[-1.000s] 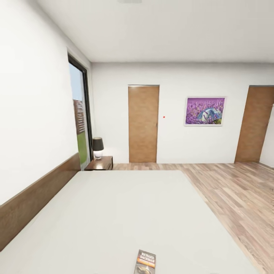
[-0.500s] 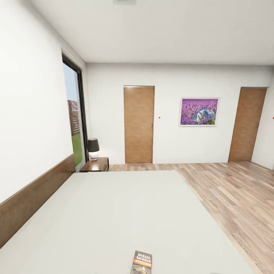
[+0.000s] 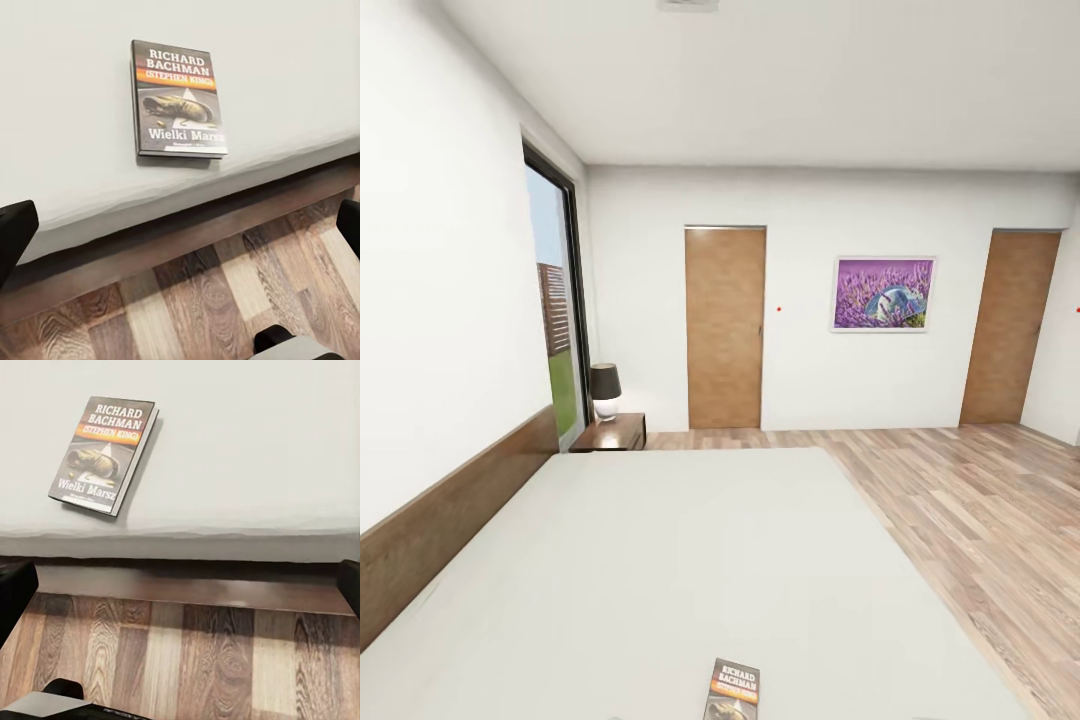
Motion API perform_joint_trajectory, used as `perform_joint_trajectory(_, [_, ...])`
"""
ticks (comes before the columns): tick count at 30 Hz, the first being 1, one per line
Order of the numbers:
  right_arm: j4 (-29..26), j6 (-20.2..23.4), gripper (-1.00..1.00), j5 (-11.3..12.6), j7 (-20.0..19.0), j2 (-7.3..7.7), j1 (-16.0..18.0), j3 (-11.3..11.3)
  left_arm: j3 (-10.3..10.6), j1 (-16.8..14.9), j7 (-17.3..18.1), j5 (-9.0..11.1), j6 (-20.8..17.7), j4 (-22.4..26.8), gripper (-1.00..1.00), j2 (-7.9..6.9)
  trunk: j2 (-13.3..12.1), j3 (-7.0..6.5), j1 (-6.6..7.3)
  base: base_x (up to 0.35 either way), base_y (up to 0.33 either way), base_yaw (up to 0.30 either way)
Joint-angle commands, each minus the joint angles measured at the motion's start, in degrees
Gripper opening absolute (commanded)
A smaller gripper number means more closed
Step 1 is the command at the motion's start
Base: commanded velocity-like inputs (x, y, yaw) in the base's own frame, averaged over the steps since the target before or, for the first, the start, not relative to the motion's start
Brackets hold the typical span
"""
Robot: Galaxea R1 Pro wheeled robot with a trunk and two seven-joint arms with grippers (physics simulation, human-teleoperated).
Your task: In the bedroom, move the book from the bed onto either nightstand, and place the two sandals side by side next to the bed.
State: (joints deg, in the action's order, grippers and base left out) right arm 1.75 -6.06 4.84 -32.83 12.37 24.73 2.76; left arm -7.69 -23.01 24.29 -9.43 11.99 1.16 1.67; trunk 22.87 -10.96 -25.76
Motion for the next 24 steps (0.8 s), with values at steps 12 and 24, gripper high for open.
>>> perform_joint_trajectory(12, [0.2,-0.1,1.00,0.4,-0.3,-0.06,0.1,0.2,-0.7,0.0,1.5,-0.6,0.1,0.0,1.00,-0.18,0.0,0.03,-0.02,0.000,0.000,0.000])
perform_joint_trajectory(24, [0.2,-0.1,1.00,0.4,-0.3,0.01,0.1,0.2,-1.2,-2.1,6.4,3.2,-10.8,5.9,1.00,-1.18,0.0,0.03,-0.02,0.000,0.000,0.000])
